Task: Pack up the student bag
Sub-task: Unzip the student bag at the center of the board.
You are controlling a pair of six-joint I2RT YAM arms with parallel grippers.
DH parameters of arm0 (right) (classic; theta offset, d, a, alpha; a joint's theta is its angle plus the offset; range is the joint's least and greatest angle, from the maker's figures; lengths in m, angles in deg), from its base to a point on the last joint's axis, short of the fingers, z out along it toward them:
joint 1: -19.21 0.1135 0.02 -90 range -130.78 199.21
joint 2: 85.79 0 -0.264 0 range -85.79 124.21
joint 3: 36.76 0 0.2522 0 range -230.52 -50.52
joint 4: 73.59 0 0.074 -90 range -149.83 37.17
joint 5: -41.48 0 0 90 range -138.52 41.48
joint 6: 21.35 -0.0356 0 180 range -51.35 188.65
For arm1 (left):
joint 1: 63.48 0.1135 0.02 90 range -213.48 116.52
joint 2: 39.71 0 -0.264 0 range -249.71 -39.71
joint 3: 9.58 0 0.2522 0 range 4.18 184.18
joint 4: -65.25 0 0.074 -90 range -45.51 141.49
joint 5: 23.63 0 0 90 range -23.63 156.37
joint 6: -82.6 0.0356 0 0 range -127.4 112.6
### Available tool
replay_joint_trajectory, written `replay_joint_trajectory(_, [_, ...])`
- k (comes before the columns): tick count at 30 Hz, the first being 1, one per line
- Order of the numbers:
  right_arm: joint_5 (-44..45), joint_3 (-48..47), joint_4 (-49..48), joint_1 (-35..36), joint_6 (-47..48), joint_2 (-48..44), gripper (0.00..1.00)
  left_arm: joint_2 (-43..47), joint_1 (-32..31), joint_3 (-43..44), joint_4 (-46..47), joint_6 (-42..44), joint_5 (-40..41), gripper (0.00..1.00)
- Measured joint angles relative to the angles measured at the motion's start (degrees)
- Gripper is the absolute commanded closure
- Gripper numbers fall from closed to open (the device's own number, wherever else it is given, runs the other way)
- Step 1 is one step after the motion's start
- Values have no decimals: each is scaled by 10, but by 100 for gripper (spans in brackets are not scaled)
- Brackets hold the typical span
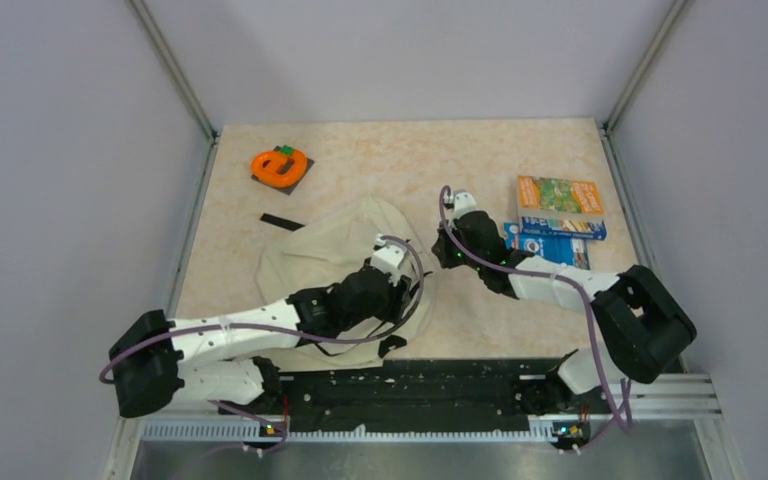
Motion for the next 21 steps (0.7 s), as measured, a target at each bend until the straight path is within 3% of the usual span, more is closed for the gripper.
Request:
replay_joint_trajectory(2, [-5,6,2,0,-3,-9,100,-38,0,37,1,-4,9,41])
replay_joint_trajectory(7, [-11,21,15,0,-24,-35,66,-86,0,90,24,-6,21,38])
replay_joint_trajectory(9, [-12,37,15,0,-42,-56,60,-104,0,103,31,-6,25,41])
replay_joint_trajectory(14, [-24,80,3,0,-89,-98,57,-155,0,119,23,-21,36,70])
replay_joint_trajectory(21, [-65,120,-39,2,-145,-89,53,-166,0,78,52,-59,20,75])
